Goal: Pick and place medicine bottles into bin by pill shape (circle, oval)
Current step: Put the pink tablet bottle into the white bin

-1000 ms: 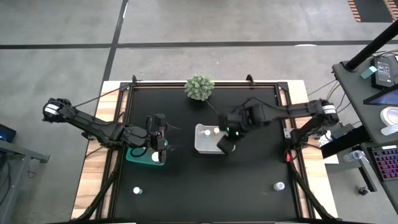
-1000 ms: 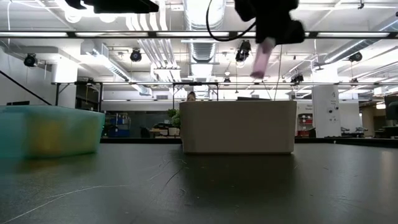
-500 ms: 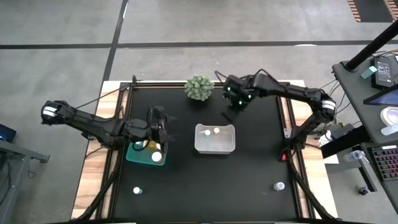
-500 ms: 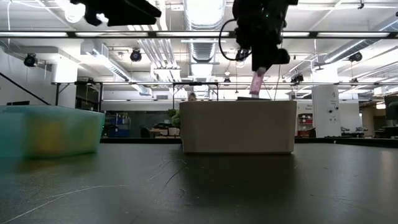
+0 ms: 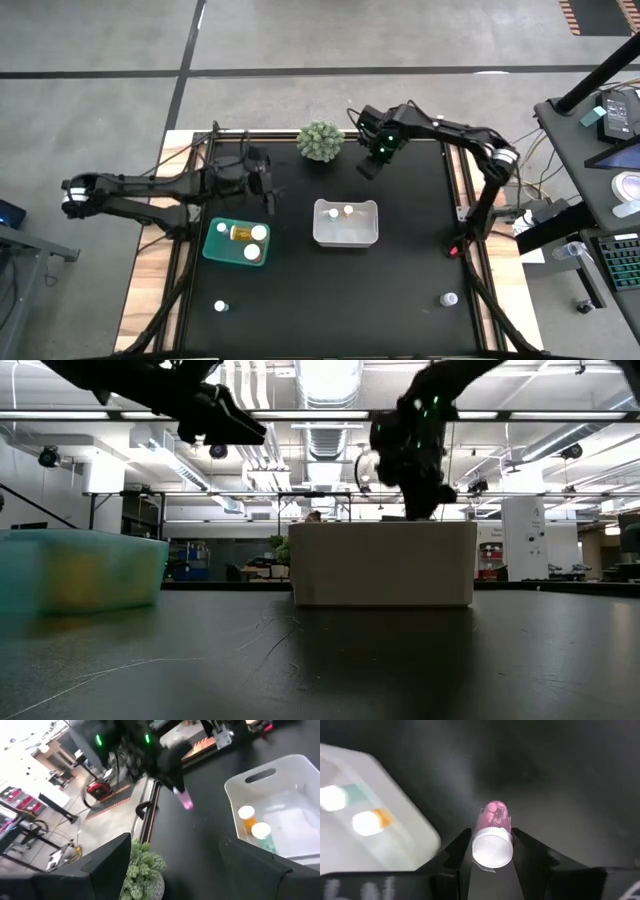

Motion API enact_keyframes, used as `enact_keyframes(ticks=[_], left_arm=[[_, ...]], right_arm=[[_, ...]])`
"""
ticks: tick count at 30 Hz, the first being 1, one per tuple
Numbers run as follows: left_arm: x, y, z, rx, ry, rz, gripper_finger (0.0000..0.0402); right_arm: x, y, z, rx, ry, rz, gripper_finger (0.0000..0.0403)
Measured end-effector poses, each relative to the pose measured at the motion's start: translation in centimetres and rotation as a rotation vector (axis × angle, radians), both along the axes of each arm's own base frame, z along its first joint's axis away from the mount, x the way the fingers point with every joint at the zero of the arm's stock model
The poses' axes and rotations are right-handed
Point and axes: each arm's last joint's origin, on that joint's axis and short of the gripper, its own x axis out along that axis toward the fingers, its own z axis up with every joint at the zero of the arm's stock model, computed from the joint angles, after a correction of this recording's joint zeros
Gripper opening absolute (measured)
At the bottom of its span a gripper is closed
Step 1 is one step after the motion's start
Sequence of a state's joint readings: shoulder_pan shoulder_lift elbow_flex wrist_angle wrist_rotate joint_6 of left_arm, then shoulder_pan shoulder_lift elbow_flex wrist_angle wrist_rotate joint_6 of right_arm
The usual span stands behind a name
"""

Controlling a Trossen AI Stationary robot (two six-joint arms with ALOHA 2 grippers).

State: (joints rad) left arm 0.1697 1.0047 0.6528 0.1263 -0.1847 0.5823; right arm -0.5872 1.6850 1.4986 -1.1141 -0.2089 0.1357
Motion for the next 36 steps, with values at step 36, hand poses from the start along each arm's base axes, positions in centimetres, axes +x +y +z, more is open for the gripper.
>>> enact_keyframes(ticks=[36], left_arm=[[-0.2, 2.5, -0.9, -0.336, -0.098, -0.053, 0.0286]], right_arm=[[4.7, 16.5, 3.4, -0.021, 0.036, 0.237, 0.0109]])
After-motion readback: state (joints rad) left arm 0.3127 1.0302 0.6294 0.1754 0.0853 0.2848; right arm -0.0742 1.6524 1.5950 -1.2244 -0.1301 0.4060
